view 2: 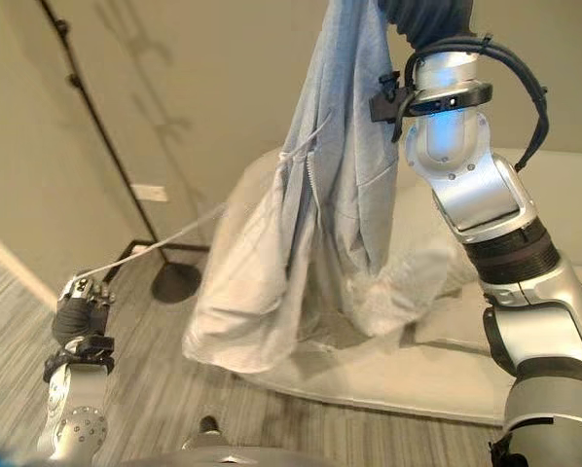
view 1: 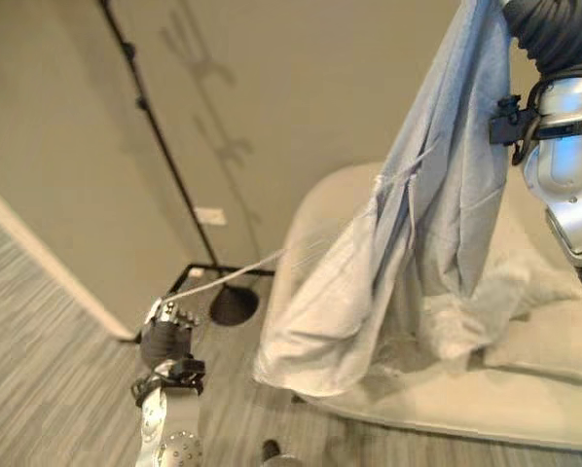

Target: Hang the clothes on the sofa on the clothes rack.

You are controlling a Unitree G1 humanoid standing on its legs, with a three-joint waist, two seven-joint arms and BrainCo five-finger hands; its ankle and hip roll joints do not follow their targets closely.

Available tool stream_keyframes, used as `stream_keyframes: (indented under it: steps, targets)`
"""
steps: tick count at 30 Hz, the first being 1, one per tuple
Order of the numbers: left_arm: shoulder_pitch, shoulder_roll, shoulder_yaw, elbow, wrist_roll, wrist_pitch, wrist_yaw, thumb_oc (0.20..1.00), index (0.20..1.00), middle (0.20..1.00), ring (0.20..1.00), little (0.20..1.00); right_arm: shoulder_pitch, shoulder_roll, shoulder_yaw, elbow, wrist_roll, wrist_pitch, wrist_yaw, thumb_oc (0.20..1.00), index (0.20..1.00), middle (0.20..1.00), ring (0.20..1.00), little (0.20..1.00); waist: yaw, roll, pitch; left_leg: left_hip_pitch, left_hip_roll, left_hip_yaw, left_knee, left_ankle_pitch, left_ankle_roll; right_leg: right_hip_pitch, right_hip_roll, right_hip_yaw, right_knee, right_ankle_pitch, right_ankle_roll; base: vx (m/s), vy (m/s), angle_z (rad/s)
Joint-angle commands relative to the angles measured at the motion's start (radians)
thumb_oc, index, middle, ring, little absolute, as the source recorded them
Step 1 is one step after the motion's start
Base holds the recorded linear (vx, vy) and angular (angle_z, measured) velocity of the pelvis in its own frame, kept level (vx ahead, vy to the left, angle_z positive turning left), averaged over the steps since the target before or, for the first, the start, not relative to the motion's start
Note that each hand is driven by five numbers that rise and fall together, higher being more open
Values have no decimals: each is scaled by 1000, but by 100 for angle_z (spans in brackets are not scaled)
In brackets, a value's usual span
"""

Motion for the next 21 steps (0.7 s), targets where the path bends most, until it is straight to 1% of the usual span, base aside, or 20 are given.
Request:
stream_keyframes:
  steps: [1,2,3,4,5,6,7,8,9,10,11,12,13,14,15,16,17,18,20,21]
  targets:
    - [-76,87,17,-96,121,-46,-21,200,200,200,200,200,-92,-5,-61,28,-17,-24,-4,200,200,200,200,200,-34,-121,-34,116,48,29,106,-19,-122,-25,-2,-64,-158,72,-89,-320,226,67]
    - [-98,81,4,-94,162,-51,-23,200,200,200,200,200,-96,-29,-56,23,-24,-21,14,200,200,200,200,200,-59,-122,-50,212,42,22,122,-82,-122,-61,-40,-85,-162,123,-65,-218,224,32]
    - [-100,80,2,-92,164,-52,-22,200,200,200,200,200,-96,-30,-56,23,-24,-21,15,200,200,200,200,200,-59,-121,-48,214,40,23,121,-84,-121,-59,-42,-85,-162,125,-62,-285,454,1]
    - [-142,87,-30,-89,230,-59,-16,200,200,200,200,200,-72,-65,-67,12,-32,-22,28,200,200,200,200,200,-96,-116,-64,292,55,5,110,-96,-125,-105,-103,-111,-138,169,-29,-144,284,-23]
    - [-145,86,-34,-86,234,-60,-14,200,200,200,200,200,-69,-67,-71,10,-32,-22,29,200,200,200,200,200,-96,-117,-64,291,52,2,107,-95,-124,-106,-107,-113,-133,169,-26,-233,419,21]
    - [-161,91,-53,-84,259,-63,-18,200,200,200,200,200,-59,-84,-78,7,-39,-22,34,200,200,200,200,200,-110,-115,-69,310,61,-5,98,-89,-126,-128,-139,-123,-118,185,-10,-191,343,75]
    - [-183,91,-83,-89,265,-63,-24,200,200,200,200,200,-45,-104,-88,-1,-51,-23,37,200,200,200,200,200,-128,-112,-75,328,73,-8,83,-80,-127,-154,-184,-136,-99,205,9,-373,679,79]
    - [-217,90,-133,-91,271,-52,-35,200,200,200,200,200,-13,-121,-114,-13,-73,-14,27,200,200,200,200,200,-152,-104,-83,341,83,-9,45,-86,-127,-187,-257,-152,-78,244,45,-328,655,80]
    - [-227,94,-148,-102,282,-43,-47,200,200,200,200,200,8,-127,-130,-28,-82,-8,30,200,200,200,200,200,-160,-100,-86,335,69,-17,22,-134,-127,-195,-283,-150,-67,265,63,-215,475,51]
    - [-226,96,-151,-103,282,-41,-47,200,200,200,200,200,18,-128,-138,-35,-83,-6,31,200,200,200,200,200,-160,-104,-89,331,65,-19,26,-141,-126,-196,-289,-150,-64,267,67,-93,315,86]
    - [-233,94,-176,-118,288,-24,-58,200,200,200,200,200,63,-124,-175,-49,-101,-3,27,200,200,200,200,200,-164,-98,-91,315,51,-20,12,-213,-120,-203,-329,-154,-61,302,79,-106,351,69]
    - [-242,95,-193,-124,285,-16,-72,200,200,200,200,200,95,-113,-197,-53,-106,-2,23,200,200,200,200,200,-166,-98,-87,301,41,-14,9,-281,-114,-197,-360,-160,-56,325,87,-199,677,78]
    - [-240,116,-237,-134,304,3,-108,200,200,200,200,200,203,-80,-277,-77,-136,19,17,200,200,200,200,200,-167,-129,-67,257,-16,-27,57,-438,-73,-182,-443,-163,-35,419,90,-147,503,60]
    - [-240,121,-241,-135,304,3,-108,200,200,200,200,200,214,-78,-288,-83,-138,21,19,200,200,200,200,200,-167,-138,-69,251,-22,-30,63,-442,-69,-181,-451,-166,-38,424,90,-170,676,114]
    - [-226,145,-265,-141,326,15,-133,200,200,200,200,200,275,-35,-345,-91,-172,38,7,200,200,200,200,200,-154,-163,-50,204,-90,-55,104,-497,-31,-160,-510,-171,-31,509,90,-87,346,121]
    - [-225,148,-267,-142,326,15,-133,200,200,200,200,200,283,-33,-352,-95,-174,40,7,200,200,200,200,200,-154,-171,-50,201,-97,-57,108,-499,-27,-158,-518,-174,-34,514,90,-94,476,107]
    - [-223,166,-270,-141,350,20,-143,200,200,200,200,200,292,-26,-360,-89,-188,46,0,200,200,200,200,200,-145,-182,-44,191,-123,-65,115,-516,-14,-147,-538,-177,-32,536,90,-40,377,72]
    - [-214,177,-272,-120,371,26,-132,200,200,200,200,200,330,4,-395,-96,-198,61,-18,200,200,200,200,200,-141,-215,-27,164,-178,-93,140,-538,20,-123,-558,-173,-44,582,90,-37,433,82]
    - [-196,178,-269,-103,355,45,-120,200,200,200,200,200,343,19,-413,-97,-212,88,-35,200,200,200,200,200,-153,-227,-14,153,-209,-110,148,-544,51,-118,-541,-122,-35,597,90,-24,267,85]
    - [-196,178,-268,-103,355,45,-119,200,200,200,200,200,342,19,-411,-96,-213,89,-36,200,200,200,200,200,-152,-227,-14,153,-209,-109,150,-545,52,-121,-542,-118,-32,597,90,-15,340,38]
